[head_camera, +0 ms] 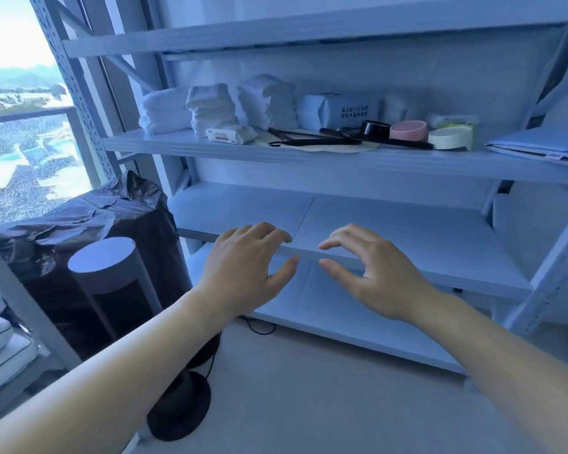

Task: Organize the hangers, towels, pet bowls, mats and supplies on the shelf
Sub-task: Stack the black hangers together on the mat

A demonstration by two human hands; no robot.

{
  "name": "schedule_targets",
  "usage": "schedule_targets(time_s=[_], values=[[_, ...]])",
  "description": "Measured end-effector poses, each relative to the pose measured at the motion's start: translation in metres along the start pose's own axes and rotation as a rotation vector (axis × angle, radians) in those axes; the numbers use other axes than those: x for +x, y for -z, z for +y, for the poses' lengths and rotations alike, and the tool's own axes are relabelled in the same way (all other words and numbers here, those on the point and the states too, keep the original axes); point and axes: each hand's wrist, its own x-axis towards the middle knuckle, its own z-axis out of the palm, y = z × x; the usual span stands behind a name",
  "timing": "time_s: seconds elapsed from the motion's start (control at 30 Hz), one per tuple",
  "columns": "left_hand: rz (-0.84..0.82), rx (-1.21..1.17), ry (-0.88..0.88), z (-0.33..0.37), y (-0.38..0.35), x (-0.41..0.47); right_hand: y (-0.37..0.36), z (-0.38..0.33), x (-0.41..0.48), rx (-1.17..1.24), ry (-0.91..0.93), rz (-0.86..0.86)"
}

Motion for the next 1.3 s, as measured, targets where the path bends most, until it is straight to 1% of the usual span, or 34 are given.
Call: schedule_targets(time_s=[0.2, 0.27, 0.47, 0.8, 1.03, 1.23, 1.3], values=[[0.027, 0.026, 0.029, -0.073, -0.021, 0.091, -0.018, 0.038, 0.113, -0.005, 0.019, -0.043], [0.039, 0.047, 0.036, -0.094, -0.027, 0.122, -0.02, 0.053, 0.148, -0.011, 0.022, -0.031], [0.015, 0.032, 0.017, -0.13, -0.063, 0.198, -0.028, 0.104, 0.22, 0.002, -0.003, 0.007], [0.015, 0.006, -0.071, -0.13, -0.127, 0.336, -0.011, 0.209, 0.311, -0.038, -0.029, 0.09], [0.075, -0.014, -0.14, -0.107, -0.171, 0.44, 0.026, 0.295, 0.363, -0.097, -0.046, 0.151], [-0.024, 0.019, -0.125, -0.095, -0.211, 0.503, 0.041, 0.361, 0.389, -0.092, -0.055, 0.133], [-0.021, 0.008, -0.118, -0.096, -0.223, 0.515, 0.042, 0.381, 0.391, -0.081, -0.086, 0.143]])
